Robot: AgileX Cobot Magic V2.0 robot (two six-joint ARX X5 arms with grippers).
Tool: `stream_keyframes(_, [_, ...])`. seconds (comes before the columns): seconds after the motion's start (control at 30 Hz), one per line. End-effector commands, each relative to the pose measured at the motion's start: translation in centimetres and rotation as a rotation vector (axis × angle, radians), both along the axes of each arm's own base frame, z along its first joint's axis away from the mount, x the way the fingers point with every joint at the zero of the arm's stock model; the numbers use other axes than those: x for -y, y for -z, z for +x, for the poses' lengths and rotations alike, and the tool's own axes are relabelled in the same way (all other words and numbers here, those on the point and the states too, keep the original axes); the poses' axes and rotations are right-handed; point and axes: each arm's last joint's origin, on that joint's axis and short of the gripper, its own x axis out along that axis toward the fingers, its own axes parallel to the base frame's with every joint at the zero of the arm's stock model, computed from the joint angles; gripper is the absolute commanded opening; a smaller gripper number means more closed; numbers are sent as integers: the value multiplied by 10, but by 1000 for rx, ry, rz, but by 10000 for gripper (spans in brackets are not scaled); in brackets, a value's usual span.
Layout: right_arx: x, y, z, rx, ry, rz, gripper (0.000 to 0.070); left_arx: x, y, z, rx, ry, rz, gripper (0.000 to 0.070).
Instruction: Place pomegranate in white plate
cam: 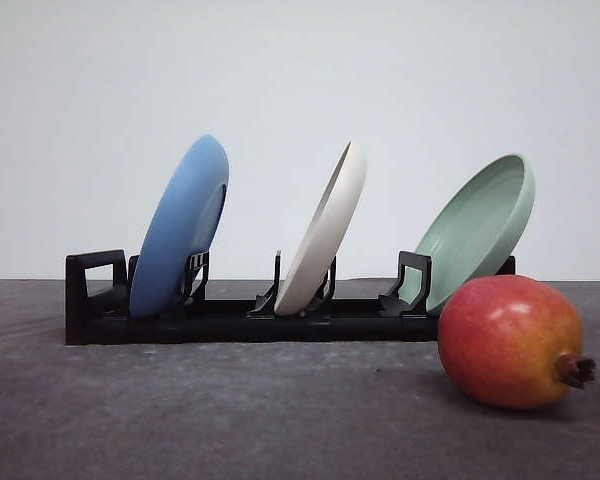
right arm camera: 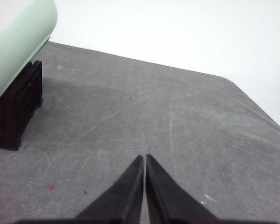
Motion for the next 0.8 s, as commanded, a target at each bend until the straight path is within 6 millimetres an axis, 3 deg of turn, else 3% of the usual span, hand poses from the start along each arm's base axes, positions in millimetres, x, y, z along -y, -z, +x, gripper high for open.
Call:
stream_keyframes(0.0, [0,0,0,12,2,-7,1,0,4,0,-9,-7,-4,0])
stream_keyframes(0.2, [0,0,0,17,-11,43,1,0,4,0,-9,-22,-114,0])
stream_keyframes(0.47, [-3,-5,1,77,-91,337,1,0,-9,0,53,-36,-262,4])
stream_keyframes(0.63, [-4,-34,-4,155,-127,509,1,3,-37,-2,50,24,-306,4])
stream_keyframes(0.77, [-5,-70,-10,163,-160,548,1,7,-68,-1,25,88,-314,4])
